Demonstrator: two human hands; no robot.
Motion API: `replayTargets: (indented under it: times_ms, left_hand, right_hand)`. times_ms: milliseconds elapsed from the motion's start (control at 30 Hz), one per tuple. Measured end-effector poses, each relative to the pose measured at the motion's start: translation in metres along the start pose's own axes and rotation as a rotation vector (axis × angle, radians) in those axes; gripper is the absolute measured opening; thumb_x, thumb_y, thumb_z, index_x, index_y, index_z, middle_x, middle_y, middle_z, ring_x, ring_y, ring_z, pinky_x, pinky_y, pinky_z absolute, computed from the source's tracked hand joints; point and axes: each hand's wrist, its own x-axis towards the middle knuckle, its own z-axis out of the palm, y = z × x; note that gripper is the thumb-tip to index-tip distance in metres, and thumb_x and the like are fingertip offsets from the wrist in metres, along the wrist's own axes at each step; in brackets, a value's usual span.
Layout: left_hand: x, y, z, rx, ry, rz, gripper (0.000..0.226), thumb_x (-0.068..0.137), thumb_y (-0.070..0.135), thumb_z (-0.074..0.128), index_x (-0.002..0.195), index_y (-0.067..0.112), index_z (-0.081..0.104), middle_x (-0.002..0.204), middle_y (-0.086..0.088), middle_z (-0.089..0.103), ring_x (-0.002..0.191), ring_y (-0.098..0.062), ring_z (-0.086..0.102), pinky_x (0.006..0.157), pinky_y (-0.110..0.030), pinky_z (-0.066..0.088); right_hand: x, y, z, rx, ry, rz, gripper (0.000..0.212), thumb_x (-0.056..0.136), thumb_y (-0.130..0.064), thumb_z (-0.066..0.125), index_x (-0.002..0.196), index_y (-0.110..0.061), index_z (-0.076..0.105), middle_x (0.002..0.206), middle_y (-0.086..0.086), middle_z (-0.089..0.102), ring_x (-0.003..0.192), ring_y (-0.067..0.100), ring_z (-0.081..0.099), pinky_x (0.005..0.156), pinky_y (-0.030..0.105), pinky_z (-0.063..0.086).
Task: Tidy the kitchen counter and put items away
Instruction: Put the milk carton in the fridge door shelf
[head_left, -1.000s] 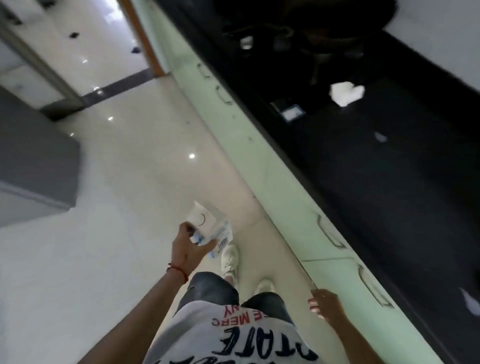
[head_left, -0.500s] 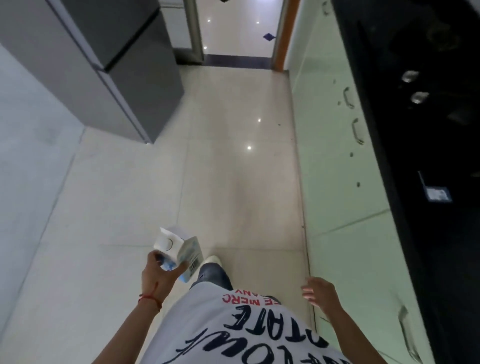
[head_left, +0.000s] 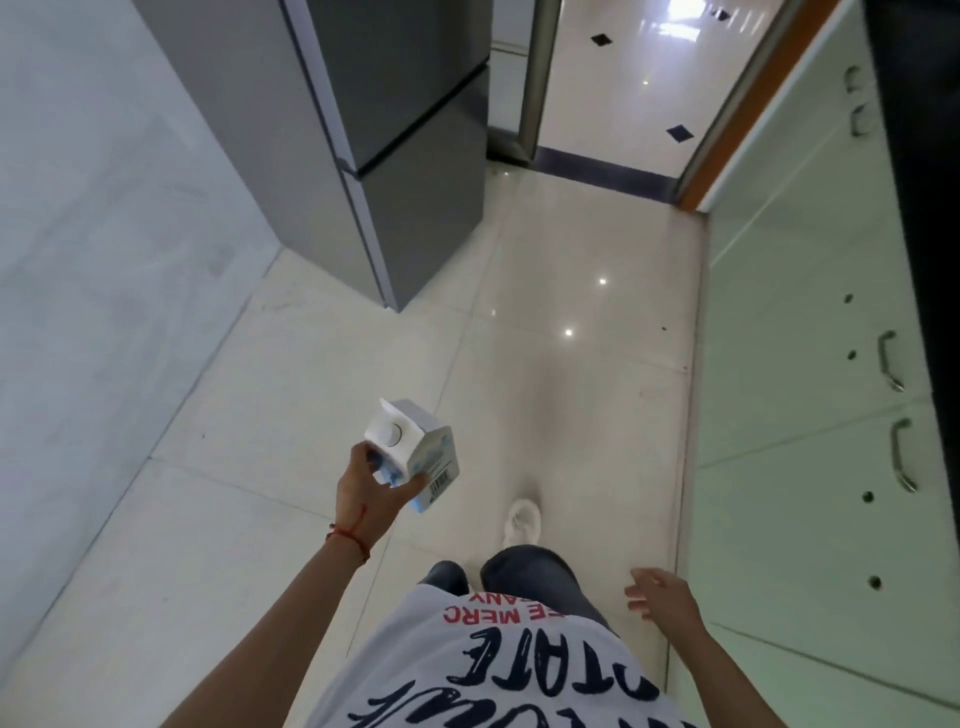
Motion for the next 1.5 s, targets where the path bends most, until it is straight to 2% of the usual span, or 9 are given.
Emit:
replayTargets:
  times_ms: [367,633,833,933,1033,1200,1267,1367,1500]
  left_hand:
    - [0.110,0.059,-0.010,-0.134,0.282,-0.216,0.050,0.069,0.019,0.079,0.103,0.018,0.042,0.105,-0.001,0.055,0.097,-0.020,0.053,0.075,-0.028,0.041]
    - [0.163,0.072,-0.047,-0.199,0.460,-0.318,0.054,0.069,0.016,0.079,0.111,0.012,0.046,0.107,0.000,0.056,0.100,-0.018,0.051,0.079,-0.031,0.042]
    - [0.250,0.079,-0.090,-0.227,0.498,-0.334,0.058,0.067,0.016,0.080,0.115,0.007,0.047,0.107,-0.002,0.057,0.100,-0.020,0.052,0.078,-0.031,0.043]
    - [0.304,0.096,-0.119,-0.222,0.471,-0.298,0.059,0.067,0.015,0.080,0.114,0.006,0.046,0.107,-0.002,0.056,0.101,-0.020,0.052,0.079,-0.030,0.045]
    - [0.353,0.119,-0.151,-0.206,0.435,-0.212,0.055,0.067,0.013,0.080,0.109,0.011,0.045,0.105,0.001,0.055,0.102,-0.019,0.053,0.079,-0.027,0.049]
    - [0.420,0.169,-0.205,-0.191,0.408,-0.039,0.059,0.064,0.016,0.083,0.107,0.021,0.041,0.099,0.009,0.055,0.097,-0.015,0.054,0.079,-0.024,0.051]
    - [0.439,0.185,-0.219,-0.190,0.413,-0.002,0.064,0.060,0.023,0.084,0.108,0.023,0.041,0.102,0.009,0.056,0.099,-0.014,0.055,0.081,-0.027,0.052]
    - [0.459,0.204,-0.228,-0.212,0.449,0.018,0.066,0.057,0.029,0.080,0.110,0.024,0.041,0.108,0.005,0.056,0.101,-0.013,0.054,0.083,-0.029,0.052]
    - [0.468,0.213,-0.222,-0.235,0.486,-0.006,0.061,0.065,0.014,0.081,0.113,0.019,0.043,0.112,0.001,0.057,0.104,-0.015,0.054,0.086,-0.032,0.053]
  right_hand:
    - [0.115,-0.224,0.023,-0.160,-0.193,-0.105,0.017,0.092,-0.013,0.050,0.095,0.000,0.061,0.076,0.013,0.064,0.063,0.024,0.057,0.059,0.030,0.043]
    - [0.141,-0.413,0.108,-0.275,-0.352,-0.307,0.012,0.089,-0.016,0.052,0.085,-0.011,0.062,0.076,0.009,0.066,0.065,0.021,0.061,0.060,0.027,0.043]
    - [0.141,-0.506,0.180,-0.271,-0.398,-0.383,0.012,0.089,-0.018,0.053,0.085,-0.014,0.063,0.080,0.007,0.068,0.068,0.019,0.063,0.064,0.028,0.046]
    - [0.136,-0.555,0.213,-0.266,-0.373,-0.433,0.014,0.090,-0.018,0.051,0.091,-0.013,0.064,0.079,0.003,0.068,0.069,0.016,0.064,0.069,0.028,0.047]
    - [0.119,-0.618,0.246,-0.263,-0.328,-0.589,0.020,0.090,-0.015,0.048,0.104,-0.010,0.063,0.091,0.009,0.070,0.075,0.014,0.064,0.081,0.036,0.049]
    - [0.073,-0.722,0.282,-0.190,-0.223,-0.940,0.036,0.092,-0.021,0.050,0.128,-0.016,0.050,0.120,0.003,0.061,0.108,0.016,0.058,0.091,0.030,0.046]
    - [0.058,-0.751,0.293,-0.122,-0.171,-1.091,0.047,0.091,-0.020,0.053,0.136,-0.015,0.040,0.136,0.005,0.050,0.122,0.019,0.050,0.099,0.035,0.046]
    - [0.044,-0.787,0.310,-0.053,-0.032,-1.304,0.069,0.085,-0.033,0.053,0.144,-0.017,0.020,0.152,0.014,0.025,0.140,0.025,0.027,0.112,0.039,0.031]
    - [0.038,-0.831,0.327,0.055,0.152,-1.509,0.081,0.082,-0.036,0.057,0.143,-0.019,0.007,0.154,0.022,0.007,0.142,0.025,0.012,0.115,0.023,0.016]
